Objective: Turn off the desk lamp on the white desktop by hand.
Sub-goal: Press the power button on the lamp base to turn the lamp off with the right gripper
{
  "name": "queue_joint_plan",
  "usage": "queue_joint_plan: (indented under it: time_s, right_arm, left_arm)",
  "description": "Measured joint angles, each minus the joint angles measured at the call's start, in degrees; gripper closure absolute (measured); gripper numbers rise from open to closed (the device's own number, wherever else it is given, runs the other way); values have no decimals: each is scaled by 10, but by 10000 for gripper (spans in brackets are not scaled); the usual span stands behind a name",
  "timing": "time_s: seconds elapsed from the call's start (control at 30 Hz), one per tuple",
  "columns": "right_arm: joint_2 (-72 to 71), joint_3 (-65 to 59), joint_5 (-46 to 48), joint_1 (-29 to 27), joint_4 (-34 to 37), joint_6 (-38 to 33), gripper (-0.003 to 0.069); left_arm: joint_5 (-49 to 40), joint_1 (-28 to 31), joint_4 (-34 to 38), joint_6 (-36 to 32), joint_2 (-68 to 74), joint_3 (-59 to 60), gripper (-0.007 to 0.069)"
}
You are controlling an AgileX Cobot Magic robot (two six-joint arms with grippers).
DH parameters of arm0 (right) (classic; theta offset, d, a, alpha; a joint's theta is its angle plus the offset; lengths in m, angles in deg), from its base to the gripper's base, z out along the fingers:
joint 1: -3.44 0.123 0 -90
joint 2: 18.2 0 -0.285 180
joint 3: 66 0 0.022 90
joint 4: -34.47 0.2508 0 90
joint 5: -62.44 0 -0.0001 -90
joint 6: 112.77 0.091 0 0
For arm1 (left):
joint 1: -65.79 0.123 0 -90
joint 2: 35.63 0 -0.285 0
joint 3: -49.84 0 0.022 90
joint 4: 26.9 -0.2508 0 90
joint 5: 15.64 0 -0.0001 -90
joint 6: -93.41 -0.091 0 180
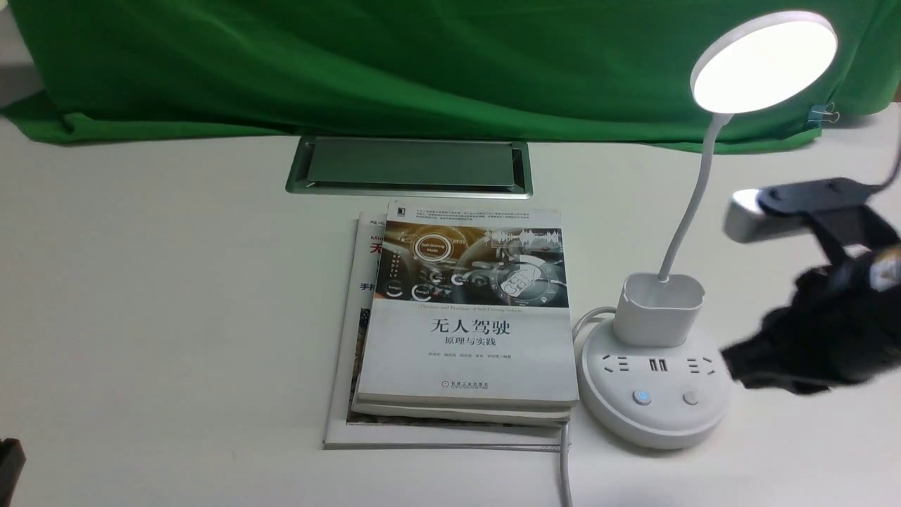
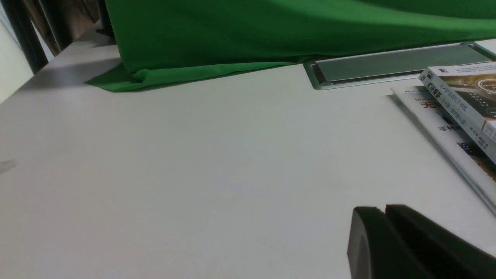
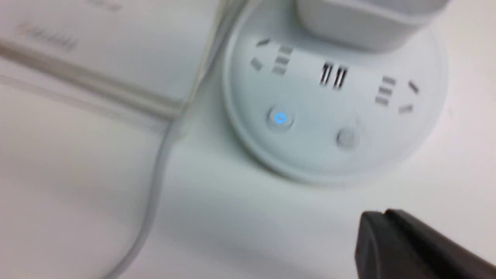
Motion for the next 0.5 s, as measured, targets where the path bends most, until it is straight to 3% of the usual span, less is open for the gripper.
queue_joint_plan:
  time_s: [0.23,0.5]
  right_arm:
    - [-165,-48,17,0,1,11,621]
    - [-266,-50,-34,0,1,13,621]
  left_arm:
    - [0,0,0,0,0,0,605]
    - [0,0,0,0,0,0,605]
